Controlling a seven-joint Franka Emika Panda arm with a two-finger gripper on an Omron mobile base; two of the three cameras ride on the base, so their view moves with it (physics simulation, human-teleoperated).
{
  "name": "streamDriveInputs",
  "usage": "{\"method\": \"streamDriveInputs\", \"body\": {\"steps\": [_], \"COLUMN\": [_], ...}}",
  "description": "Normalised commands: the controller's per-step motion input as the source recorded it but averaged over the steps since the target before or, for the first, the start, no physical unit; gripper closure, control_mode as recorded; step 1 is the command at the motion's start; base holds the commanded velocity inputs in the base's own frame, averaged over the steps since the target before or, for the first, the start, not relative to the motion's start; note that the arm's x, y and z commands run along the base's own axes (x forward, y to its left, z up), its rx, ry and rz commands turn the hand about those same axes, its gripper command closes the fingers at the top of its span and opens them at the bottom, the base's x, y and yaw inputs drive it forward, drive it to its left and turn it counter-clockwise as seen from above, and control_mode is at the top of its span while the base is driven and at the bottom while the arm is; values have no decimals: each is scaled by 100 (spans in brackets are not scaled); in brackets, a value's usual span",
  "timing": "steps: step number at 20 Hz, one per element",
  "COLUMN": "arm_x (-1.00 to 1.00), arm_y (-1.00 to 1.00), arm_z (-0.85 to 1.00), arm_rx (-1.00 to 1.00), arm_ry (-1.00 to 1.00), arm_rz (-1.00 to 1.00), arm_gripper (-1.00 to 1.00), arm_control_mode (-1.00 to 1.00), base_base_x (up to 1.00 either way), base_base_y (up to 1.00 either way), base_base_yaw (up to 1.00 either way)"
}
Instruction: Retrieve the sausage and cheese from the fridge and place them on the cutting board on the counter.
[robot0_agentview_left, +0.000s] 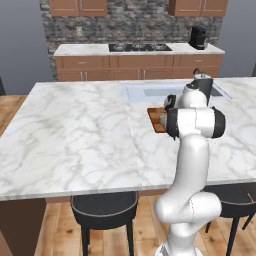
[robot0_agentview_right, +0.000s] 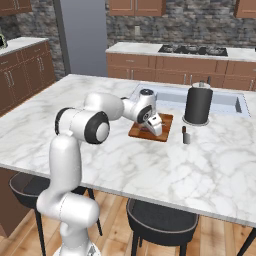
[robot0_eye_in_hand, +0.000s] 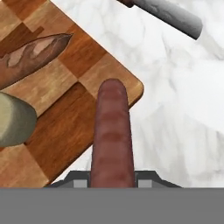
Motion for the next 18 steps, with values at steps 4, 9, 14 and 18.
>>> {"method": "streamDriveInputs", "body": {"steps": [4, 9, 14, 18], "arm_x": [26, 27, 35, 39], "arm_y": [-2, 0, 0, 0], "arm_z": [-34, -27, -15, -12], "arm_rx": [3, 3, 0, 0], "arm_ry": [0, 0, 0, 0], "arm_rz": [-1, -2, -2, -3], "arm_gripper": [100, 100, 100, 100], "arm_control_mode": [-100, -100, -100, -100], "base_base_x": [0, 0, 0, 0], "base_base_y": [0, 0, 0, 0], "base_base_yaw": [0, 0, 0, 0]}}
